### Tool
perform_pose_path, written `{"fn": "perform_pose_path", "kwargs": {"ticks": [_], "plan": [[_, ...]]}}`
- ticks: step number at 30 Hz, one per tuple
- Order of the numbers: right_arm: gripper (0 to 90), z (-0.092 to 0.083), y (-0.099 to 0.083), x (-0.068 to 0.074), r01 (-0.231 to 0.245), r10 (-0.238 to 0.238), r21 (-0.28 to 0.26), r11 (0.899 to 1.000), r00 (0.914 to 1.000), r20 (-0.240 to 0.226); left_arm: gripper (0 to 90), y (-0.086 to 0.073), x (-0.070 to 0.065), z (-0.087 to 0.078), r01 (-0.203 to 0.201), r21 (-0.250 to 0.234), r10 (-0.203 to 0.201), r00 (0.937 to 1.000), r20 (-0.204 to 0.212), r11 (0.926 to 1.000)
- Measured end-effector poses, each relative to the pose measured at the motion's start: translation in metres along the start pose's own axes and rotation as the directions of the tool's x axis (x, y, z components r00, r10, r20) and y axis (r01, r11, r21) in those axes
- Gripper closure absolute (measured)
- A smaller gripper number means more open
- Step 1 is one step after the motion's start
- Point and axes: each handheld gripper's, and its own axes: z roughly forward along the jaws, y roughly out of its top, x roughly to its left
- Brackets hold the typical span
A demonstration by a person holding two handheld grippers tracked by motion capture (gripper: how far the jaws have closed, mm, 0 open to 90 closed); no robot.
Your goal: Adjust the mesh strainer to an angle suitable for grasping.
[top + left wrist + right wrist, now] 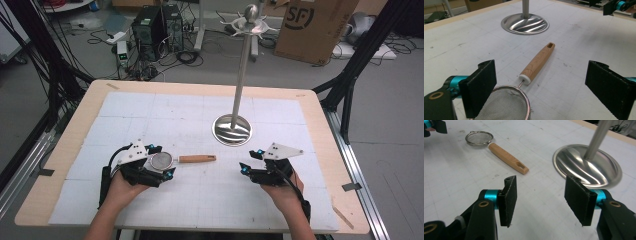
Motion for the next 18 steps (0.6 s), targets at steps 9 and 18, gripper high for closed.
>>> {"fn": "perform_pose_path", "kwargs": {"ticks": [9,18], "plan": [[41.0,-0.021,-0.005,-0.006,-0.005,0.006,-0.045,0.999,0.9995,0.030,10.8,0.000,0.000,0.000,0.000,0.002,0.000,0.9999,-0.013,1.0000],[36.3,-0.031,-0.019,-0.023,-0.034,0.036,-0.047,0.998,0.9988,0.034,12.3,0.000,0.000,-0.001,-0.005,-0.004,0.005,0.9994,-0.035,1.0000]]}}
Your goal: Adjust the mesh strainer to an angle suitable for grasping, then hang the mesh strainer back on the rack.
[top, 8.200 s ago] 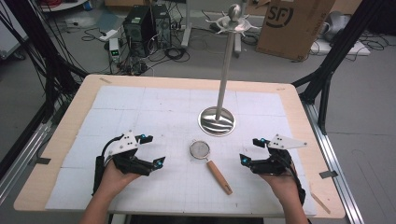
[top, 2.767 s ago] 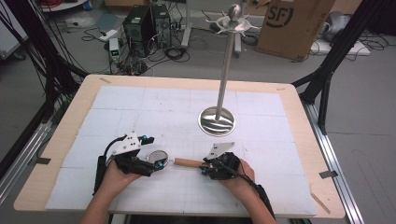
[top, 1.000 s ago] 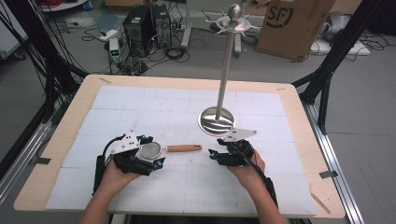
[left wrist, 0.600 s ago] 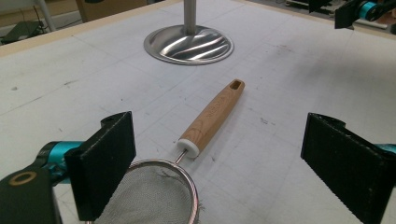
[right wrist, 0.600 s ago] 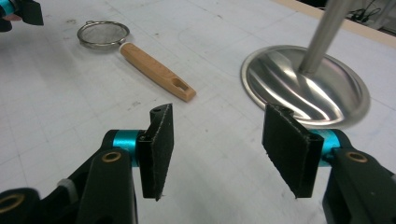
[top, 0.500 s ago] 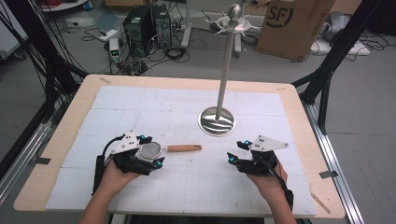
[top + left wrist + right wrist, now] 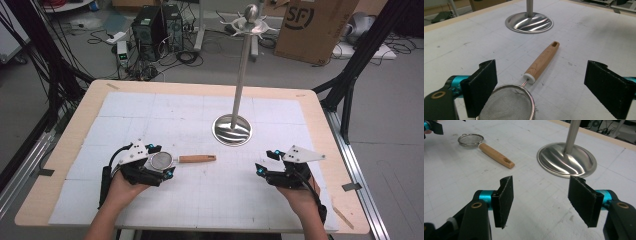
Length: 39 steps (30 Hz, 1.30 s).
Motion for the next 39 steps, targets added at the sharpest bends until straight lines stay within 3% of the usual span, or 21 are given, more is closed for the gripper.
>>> {"fn": "perform_pose_path", "kwargs": {"ticks": [3,17,25,39], "plan": [[34.0,-0.0034,-0.0002,-0.0038,-0.023,0.023,-0.016,1.000,0.9997,-0.001,13.6,0.0003,0.0009,-0.0015,0.001,-0.006,-0.001,1.0000,-0.003,1.0000],[30.9,-0.0045,0.0016,-0.0033,-0.009,0.009,-0.018,1.000,0.9999,-0.008,13.6,-0.0002,0.0005,-0.0008,-0.006,-0.003,0.006,0.9999,-0.009,1.0000],[30.3,-0.0040,-0.0003,-0.0048,-0.028,0.028,-0.015,1.000,0.9996,-0.002,14.0,-0.0007,0.0011,-0.0025,-0.002,0.004,0.002,1.0000,-0.008,1.0000],[30.3,-0.0019,0.0014,-0.0001,-0.006,0.006,-0.009,1.000,0.9997,-0.023,14.2,0.0023,-0.0020,0.0021,-0.032,0.061,0.033,0.9994,-0.009,0.9976]]}}
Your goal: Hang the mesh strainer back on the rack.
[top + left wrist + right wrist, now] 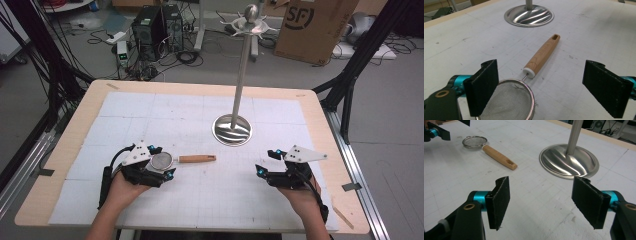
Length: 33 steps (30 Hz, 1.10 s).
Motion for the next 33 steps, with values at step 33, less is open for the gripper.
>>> {"fn": "perform_pose_path", "kwargs": {"ticks": [33], "plan": [[30.3,0.002,-0.002,-0.002,-0.018,0.018,0.006,1.000,0.9998,0.007,21.3,0.040,0.018,0.062,-0.117,0.333,0.096,0.9922,0.079,0.9358]]}}
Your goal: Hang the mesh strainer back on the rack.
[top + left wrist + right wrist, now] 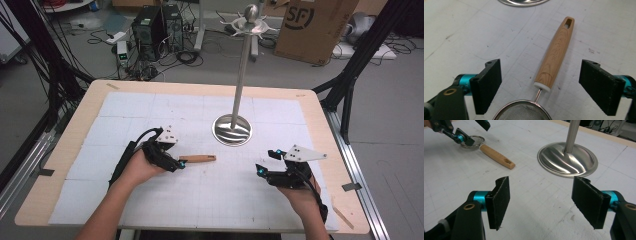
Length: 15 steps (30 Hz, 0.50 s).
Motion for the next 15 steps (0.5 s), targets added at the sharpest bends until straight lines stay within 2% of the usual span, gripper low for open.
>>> {"fn": "perform_pose_path", "kwargs": {"ticks": [4,6,10,12,15], "plan": [[30.3,0.001,0.000,0.000,0.000,0.000,0.004,1.000,1.0000,0.001,26.9,0.000,0.001,0.010,-0.016,0.053,0.015,0.9998,0.015,0.9985],[30.3,0.002,-0.001,0.000,0.006,-0.006,0.005,1.000,1.0000,0.001,30.3,0.000,0.000,0.015,-0.023,0.065,0.021,0.9994,0.028,0.9976],[30.3,0.002,0.000,0.001,0.012,-0.012,0.007,1.000,0.9999,0.004,37.5,-0.002,-0.002,0.023,-0.048,0.124,0.044,0.9984,0.036,0.9911],[30.3,0.002,0.000,0.001,0.010,-0.010,0.006,1.000,0.9999,0.001,41.5,-0.002,-0.002,0.024,-0.043,0.126,0.037,0.9982,0.046,0.9911],[30.3,0.002,0.000,0.001,0.013,-0.013,0.007,1.000,0.9999,0.001,52.2,-0.002,-0.004,0.023,-0.045,0.125,0.035,0.9964,0.077,0.9912]]}}
